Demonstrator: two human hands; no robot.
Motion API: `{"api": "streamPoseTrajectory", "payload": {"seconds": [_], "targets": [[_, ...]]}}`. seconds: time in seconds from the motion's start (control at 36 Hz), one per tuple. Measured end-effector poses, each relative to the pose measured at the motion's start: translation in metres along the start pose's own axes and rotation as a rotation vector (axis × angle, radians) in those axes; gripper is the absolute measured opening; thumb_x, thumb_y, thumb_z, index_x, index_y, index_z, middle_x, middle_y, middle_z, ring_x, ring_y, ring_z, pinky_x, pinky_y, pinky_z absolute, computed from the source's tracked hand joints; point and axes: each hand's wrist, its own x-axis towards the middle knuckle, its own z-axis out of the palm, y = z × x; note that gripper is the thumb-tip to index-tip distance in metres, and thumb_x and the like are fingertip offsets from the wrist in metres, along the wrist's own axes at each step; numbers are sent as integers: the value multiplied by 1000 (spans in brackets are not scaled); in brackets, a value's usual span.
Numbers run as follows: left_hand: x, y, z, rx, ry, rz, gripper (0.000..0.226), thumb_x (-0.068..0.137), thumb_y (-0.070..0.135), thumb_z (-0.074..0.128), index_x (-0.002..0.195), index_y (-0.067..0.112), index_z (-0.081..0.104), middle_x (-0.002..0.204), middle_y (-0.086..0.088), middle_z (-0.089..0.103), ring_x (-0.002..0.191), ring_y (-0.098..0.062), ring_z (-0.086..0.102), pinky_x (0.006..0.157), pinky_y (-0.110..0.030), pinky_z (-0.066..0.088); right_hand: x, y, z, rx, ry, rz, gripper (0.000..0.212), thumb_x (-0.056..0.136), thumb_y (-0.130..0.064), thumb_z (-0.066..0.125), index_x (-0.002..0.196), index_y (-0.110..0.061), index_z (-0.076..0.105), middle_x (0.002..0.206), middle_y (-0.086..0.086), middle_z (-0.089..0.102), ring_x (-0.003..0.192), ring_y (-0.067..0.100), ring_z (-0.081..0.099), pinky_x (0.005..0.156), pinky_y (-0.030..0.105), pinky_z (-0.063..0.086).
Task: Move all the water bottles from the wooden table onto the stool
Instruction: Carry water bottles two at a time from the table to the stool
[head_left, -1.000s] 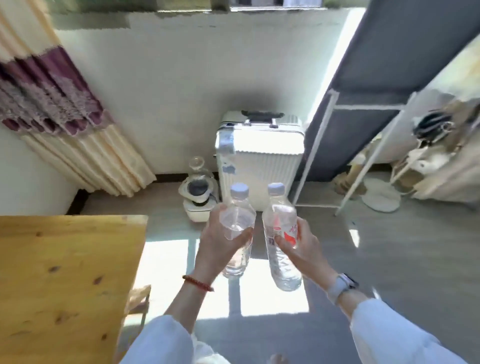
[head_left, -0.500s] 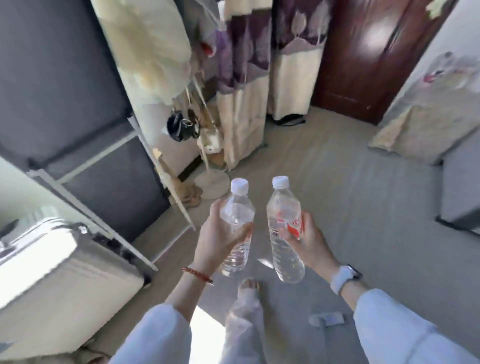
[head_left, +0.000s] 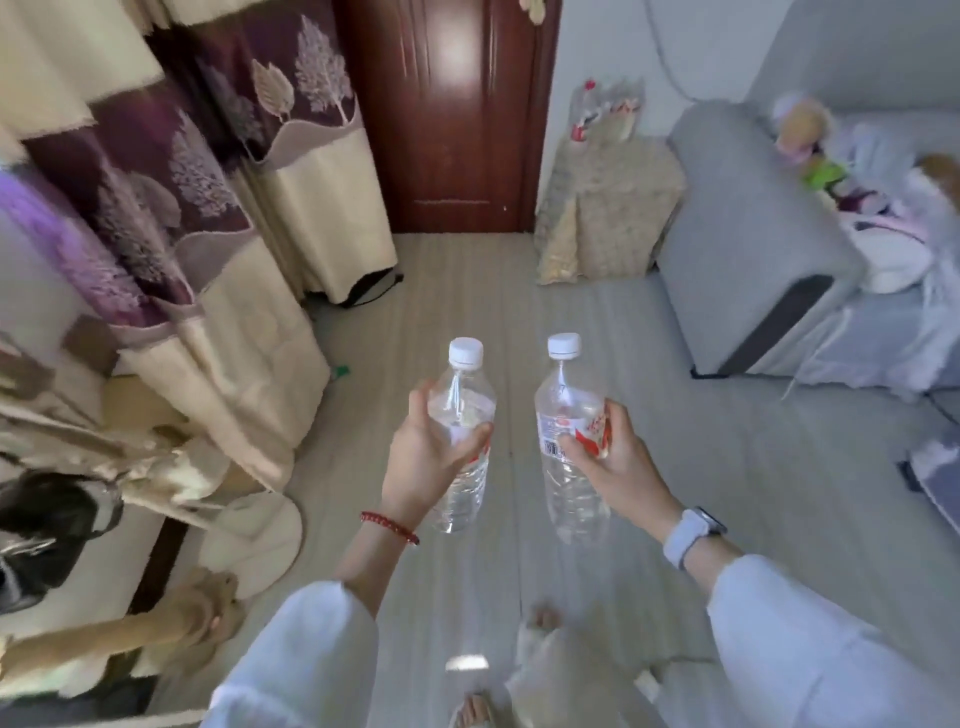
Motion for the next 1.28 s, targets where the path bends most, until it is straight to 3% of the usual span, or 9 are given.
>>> {"api": "streamPoseTrajectory", "payload": {"seconds": [0.31,0.44,0.53,0.72,0.86,0.94,1.06,1.14,1.28], "targets": [[246,52,131,1,-194,73,68,71,49,71,123,26,34,85,-7,68,77,-31,66,75,-41,53,231,38,-88,26,144,74,54,78,-45,62,122,-24,38,105,-2,66,94,22,64,85,46,51],[365,97,179,12,-147,120,62,71,43,72,117,24,36,51,12,58,56,-1,58,52,-13,43,347,32,-140,23,165,70,55,80,-41,62,124,-21,35,105,-5,65,91,17,64,82,41,52],[426,114,200,-2,-149,135,61,72,42,72,116,24,35,52,31,56,52,8,53,45,-7,37,408,31,-165,11,173,64,58,81,-39,63,125,-19,33,108,-2,63,94,19,62,84,43,51],[570,125,249,-15,-137,140,64,71,41,73,119,19,37,48,13,54,54,9,53,47,-7,39,559,44,-198,16,182,67,58,77,-43,65,122,-25,34,110,-6,63,97,16,62,85,43,51],[687,124,293,-22,-148,139,66,71,42,73,122,21,36,66,12,54,59,-2,54,55,-24,46,681,55,-215,45,217,94,59,73,-47,67,119,-27,35,106,-15,59,101,14,61,85,38,51],[760,132,319,-31,-183,137,65,70,41,74,120,22,37,59,10,52,53,-2,52,50,-14,42,755,55,-227,110,221,125,64,69,-48,67,119,-26,34,112,-7,58,103,16,60,90,44,50],[849,155,355,-49,-241,142,66,71,41,73,122,25,35,58,9,47,49,-3,48,50,-16,41,840,51,-255,143,265,160,63,65,-52,66,115,-35,34,103,-23,57,94,-2,60,71,11,49],[903,175,385,-60,-279,154,65,71,38,74,122,24,37,57,7,46,48,-5,47,50,-19,40,891,52,-279,195,298,179,57,72,-38,71,115,-37,34,101,-28,54,88,-17,56,63,0,43],[980,199,444,-104,-333,143,68,71,33,76,124,18,37,62,6,47,54,-6,46,50,-10,40,969,75,-317,198,294,206,64,74,-35,71,124,-26,31,113,-8,56,98,10,59,80,23,47]]}}
